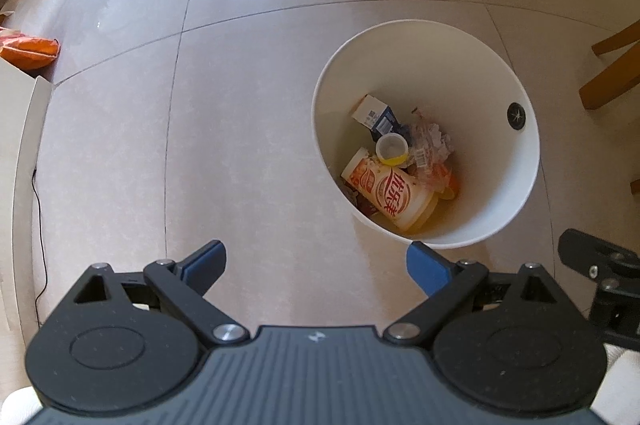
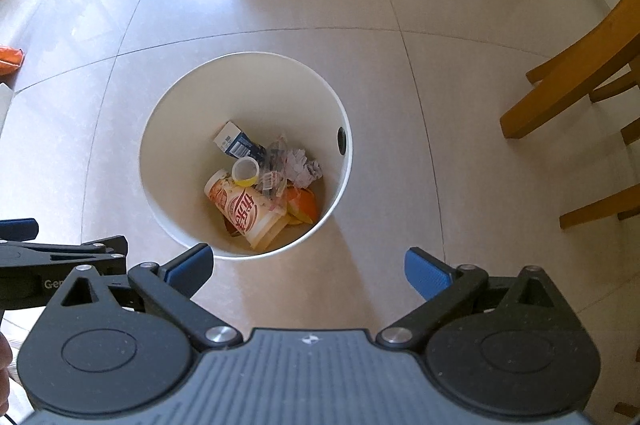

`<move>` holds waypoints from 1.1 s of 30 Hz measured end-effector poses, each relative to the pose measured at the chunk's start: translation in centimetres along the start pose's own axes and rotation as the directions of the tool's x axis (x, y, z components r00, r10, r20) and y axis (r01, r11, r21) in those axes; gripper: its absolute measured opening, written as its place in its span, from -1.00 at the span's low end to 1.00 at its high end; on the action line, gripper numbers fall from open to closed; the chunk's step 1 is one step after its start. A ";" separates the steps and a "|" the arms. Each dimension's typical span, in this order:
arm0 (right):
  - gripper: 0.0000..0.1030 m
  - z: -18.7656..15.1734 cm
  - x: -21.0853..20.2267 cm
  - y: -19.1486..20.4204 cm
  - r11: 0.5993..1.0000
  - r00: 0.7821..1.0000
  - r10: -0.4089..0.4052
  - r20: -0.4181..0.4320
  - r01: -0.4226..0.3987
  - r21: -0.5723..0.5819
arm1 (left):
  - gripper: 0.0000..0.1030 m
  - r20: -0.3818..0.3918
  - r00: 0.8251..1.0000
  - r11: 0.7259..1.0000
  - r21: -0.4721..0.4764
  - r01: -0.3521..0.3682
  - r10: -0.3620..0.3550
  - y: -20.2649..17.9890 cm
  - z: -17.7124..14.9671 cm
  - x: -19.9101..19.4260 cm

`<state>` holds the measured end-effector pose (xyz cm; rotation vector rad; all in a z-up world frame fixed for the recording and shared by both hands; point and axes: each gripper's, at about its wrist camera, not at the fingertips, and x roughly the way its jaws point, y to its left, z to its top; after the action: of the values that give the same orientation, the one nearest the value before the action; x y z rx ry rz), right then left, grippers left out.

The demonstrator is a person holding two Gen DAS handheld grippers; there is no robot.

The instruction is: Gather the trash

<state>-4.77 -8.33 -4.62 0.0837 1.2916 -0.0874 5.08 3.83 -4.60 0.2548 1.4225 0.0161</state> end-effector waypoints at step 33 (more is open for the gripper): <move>1.00 0.0 -1.1 -0.4 0.999 0.999 0.030 0.018 -0.030 0.023 | 0.88 0.015 1.000 1.000 0.005 -0.012 0.012 -0.3 0.2 -1.2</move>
<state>-5.12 -8.73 -3.59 0.1221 1.2716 -0.0772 5.04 3.29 -3.43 0.2673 1.4063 0.0207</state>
